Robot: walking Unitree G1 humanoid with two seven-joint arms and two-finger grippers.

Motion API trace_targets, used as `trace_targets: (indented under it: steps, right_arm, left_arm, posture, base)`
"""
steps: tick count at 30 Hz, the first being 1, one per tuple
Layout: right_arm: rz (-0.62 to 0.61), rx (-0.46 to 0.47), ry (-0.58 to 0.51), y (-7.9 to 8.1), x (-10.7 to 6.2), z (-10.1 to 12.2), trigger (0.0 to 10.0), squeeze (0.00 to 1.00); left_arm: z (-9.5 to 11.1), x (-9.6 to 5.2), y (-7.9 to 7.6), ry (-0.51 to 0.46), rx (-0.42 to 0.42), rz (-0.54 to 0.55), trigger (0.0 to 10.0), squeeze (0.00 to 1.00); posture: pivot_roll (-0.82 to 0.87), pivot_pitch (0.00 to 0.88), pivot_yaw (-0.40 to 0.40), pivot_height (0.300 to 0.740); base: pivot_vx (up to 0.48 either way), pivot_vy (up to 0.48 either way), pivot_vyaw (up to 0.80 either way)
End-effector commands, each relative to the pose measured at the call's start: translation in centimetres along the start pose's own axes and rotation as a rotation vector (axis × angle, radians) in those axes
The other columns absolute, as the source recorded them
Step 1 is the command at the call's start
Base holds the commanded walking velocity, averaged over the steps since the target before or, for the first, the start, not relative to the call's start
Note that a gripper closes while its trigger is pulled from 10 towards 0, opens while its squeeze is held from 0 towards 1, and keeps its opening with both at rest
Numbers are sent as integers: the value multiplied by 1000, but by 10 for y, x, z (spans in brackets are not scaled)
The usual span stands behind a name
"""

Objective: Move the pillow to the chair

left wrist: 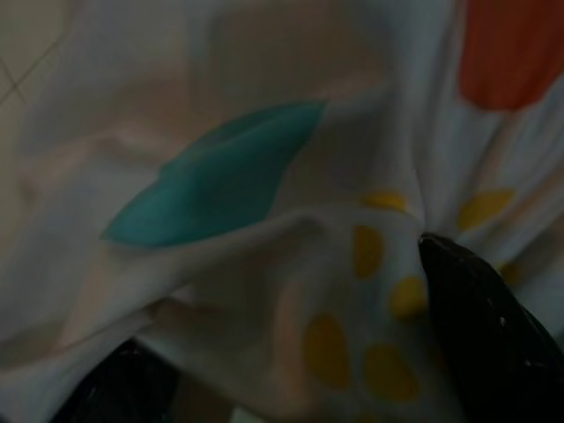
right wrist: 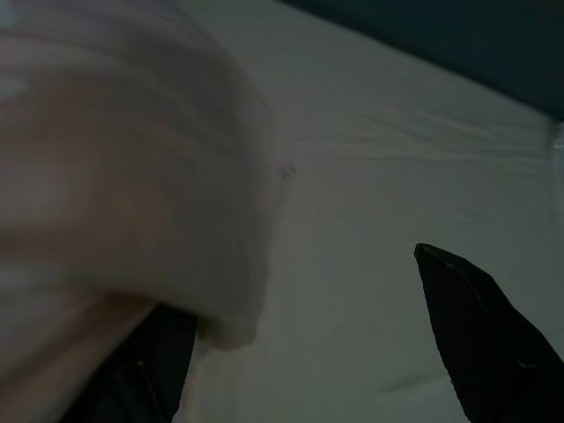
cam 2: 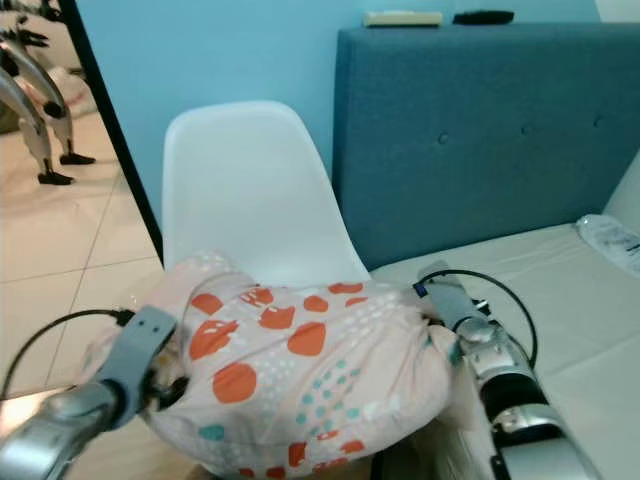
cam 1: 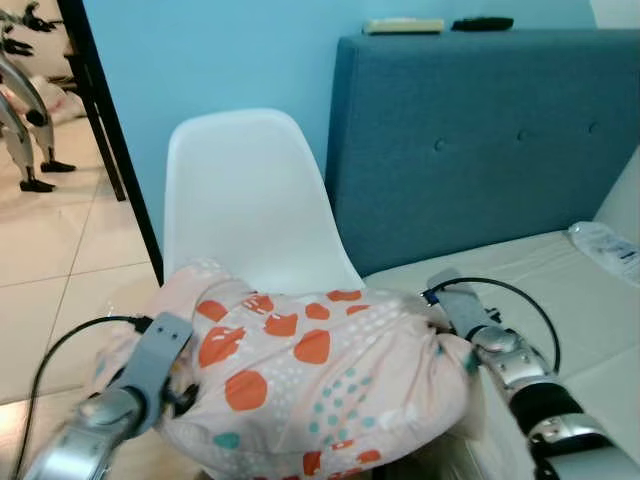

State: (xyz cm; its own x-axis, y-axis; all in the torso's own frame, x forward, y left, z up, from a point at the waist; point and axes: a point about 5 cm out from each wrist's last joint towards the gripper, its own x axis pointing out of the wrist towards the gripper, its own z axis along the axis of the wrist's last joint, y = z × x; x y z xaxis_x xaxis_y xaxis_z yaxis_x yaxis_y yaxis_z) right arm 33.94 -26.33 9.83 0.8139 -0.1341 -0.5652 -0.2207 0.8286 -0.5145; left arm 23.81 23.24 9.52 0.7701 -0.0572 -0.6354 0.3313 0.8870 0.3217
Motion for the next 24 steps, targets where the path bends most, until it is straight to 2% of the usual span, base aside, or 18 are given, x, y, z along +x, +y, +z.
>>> trace_targets:
  steps: [1,5,7,8,9,11,12,13,16,22,23,24]
  right_arm:
    - [7,-36,-17,-1,-4,11,10000,0]
    - [24,-77,-56,-17,-21,30,10000,0]
    - [104,-112,-78,-19,-35,40,10000,0]
    - [104,-112,-78,-19,-35,40,10000,0]
    - [178,-139,-82,-18,-44,41,10000,0]
    - [339,-267,-88,-12,-68,37,10000,0]
    - [339,-267,-88,-12,-68,37,10000,0]
    - [389,-313,-82,-10,-76,34,10000,0]
    - [521,-422,0,-3,-90,11,10000,0]
    - [615,-409,38,5,-100,-3,10000,0]
    - [682,-380,-11,10,-108,0,10000,0]
    - [749,-311,-145,12,-119,17,10000,0]
  left_arm:
    - [5,-5,6,6,36,32,10000,1000]
    - [20,-10,15,-33,60,75,10000,1000]
    - [30,-10,15,-75,54,96,10000,1000]
    - [30,-10,15,-75,54,96,10000,1000]
    - [35,-10,13,-87,63,93,10000,1000]
    - [43,-9,8,-117,55,82,10000,1000]
    - [43,-9,8,-117,55,82,10000,1000]
    - [46,-8,5,-130,52,78,10000,1000]
    - [54,-3,-6,-158,52,59,10000,1000]
    - [61,0,-14,-193,28,48,10000,1000]
    - [64,1,-16,-208,24,44,10000,1000]
    - [68,2,-17,-232,19,49,10000,1000]
  posture:
    - [130,0,-64,595]
    - [130,0,-63,595]
    - [130,0,-63,595]
    - [130,0,-63,595]
    - [131,0,-62,595]
    - [127,0,-60,595]
    - [127,0,-60,595]
    - [126,0,-60,595]
    - [120,0,-60,595]
    - [118,0,-59,595]
    - [112,0,-55,595]
    - [110,0,-53,595]
  base:
    - [0,0,0]
    - [0,0,0]
    - [0,0,0]
    - [0,0,0]
    - [0,0,0]
    - [0,0,0]
    - [0,0,0]
    - [0,0,0]
    - [0,0,0]
    - [0,0,0]
    - [0,0,0]
    - [0,0,0]
